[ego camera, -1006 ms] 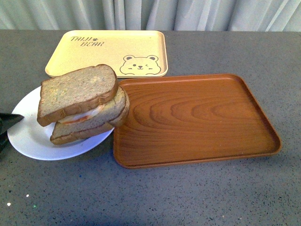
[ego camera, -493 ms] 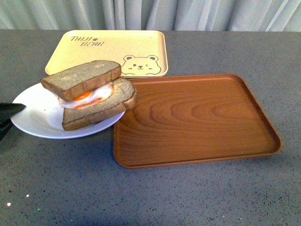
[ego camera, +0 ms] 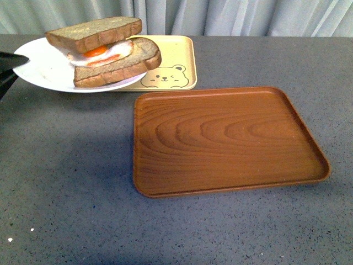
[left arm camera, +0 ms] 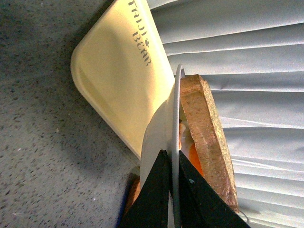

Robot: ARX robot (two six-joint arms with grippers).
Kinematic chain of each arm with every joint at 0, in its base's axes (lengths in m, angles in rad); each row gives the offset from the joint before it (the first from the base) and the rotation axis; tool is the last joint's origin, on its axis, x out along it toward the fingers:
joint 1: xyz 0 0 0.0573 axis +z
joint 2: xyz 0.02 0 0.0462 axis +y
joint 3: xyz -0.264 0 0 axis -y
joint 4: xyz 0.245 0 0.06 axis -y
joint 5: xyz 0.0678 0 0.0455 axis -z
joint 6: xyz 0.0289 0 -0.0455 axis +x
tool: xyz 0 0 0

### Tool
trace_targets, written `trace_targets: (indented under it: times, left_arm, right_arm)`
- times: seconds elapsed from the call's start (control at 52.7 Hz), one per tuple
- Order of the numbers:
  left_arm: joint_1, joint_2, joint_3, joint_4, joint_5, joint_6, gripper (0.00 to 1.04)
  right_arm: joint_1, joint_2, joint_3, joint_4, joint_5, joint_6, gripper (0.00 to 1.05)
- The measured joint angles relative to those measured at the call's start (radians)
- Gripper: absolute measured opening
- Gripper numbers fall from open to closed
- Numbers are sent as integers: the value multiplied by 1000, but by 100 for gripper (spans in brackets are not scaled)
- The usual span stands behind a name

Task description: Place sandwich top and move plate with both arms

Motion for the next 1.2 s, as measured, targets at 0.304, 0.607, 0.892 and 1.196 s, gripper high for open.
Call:
trace_targets:
  times: [0.304,0.607,0.892,1.196]
  left_arm:
    - [-91,109,231,-106,-27,-13,2]
    - [-197,257,417,-199,-72,-27,2]
    - [-232,363,579,-283,-92,-39,2]
    - [-213,391,658,-333,-86,-27,29]
  right_arm:
    - [0,0,0,0,0,0,96]
    - [0,0,0,0,0,0,96]
    - [0,0,0,0,0,0,96]
    - [0,0,0,0,0,0,96]
